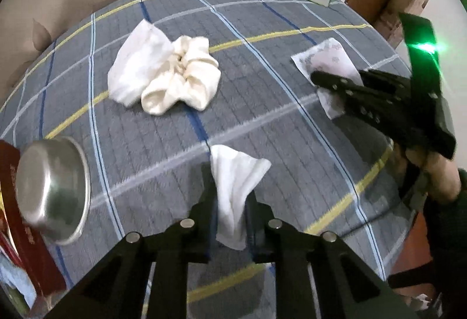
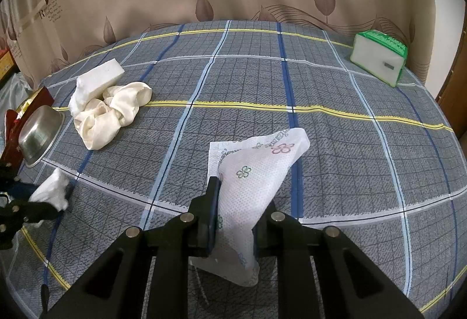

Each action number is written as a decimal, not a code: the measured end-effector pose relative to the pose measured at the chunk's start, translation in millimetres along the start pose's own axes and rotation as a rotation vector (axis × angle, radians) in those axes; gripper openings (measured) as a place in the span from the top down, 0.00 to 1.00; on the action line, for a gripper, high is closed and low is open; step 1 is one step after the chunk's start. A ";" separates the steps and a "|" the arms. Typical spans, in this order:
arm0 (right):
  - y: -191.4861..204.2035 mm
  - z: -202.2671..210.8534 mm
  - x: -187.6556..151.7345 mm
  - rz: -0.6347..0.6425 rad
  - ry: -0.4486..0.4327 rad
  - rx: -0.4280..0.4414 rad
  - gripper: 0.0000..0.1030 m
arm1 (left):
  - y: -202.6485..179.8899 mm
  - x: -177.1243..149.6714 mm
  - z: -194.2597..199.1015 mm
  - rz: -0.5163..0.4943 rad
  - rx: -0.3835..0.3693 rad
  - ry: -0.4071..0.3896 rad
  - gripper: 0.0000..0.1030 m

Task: Organize soft objects
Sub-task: 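Carry the white tissue into the gold tin and open the left gripper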

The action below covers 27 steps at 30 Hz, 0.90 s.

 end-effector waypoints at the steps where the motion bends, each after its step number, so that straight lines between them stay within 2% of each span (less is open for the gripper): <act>1: -0.1 0.0 0.0 -0.001 0.000 0.001 0.84 | 0.8 -4.1 3.0 0.005 -0.001 0.000 0.84; 9: -0.2 -0.1 0.0 0.001 0.001 -0.001 0.84 | 12.9 -47.0 22.5 0.060 0.026 0.020 0.84; 12: -0.4 0.1 0.1 0.001 0.001 -0.001 0.84 | 28.9 -66.8 32.1 0.082 0.064 0.019 0.84; 16: -0.6 -0.1 0.0 0.003 0.001 -0.004 0.84 | 64.0 -81.2 53.7 0.161 0.091 0.004 0.84; 27: 2.0 -0.3 1.0 0.019 0.006 -0.022 0.84 | 183.7 -99.5 125.3 0.408 0.220 -0.111 0.84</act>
Point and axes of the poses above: each gripper's, at about its wrist camera, not at the fingertips, and z roughly against the way its jaws point, y to its left, x to its top, the point moved 9 cm from there along -z, roughly the way its jaws point, and after that the axes turned 11 degrees about z, right-handed, at the moved point
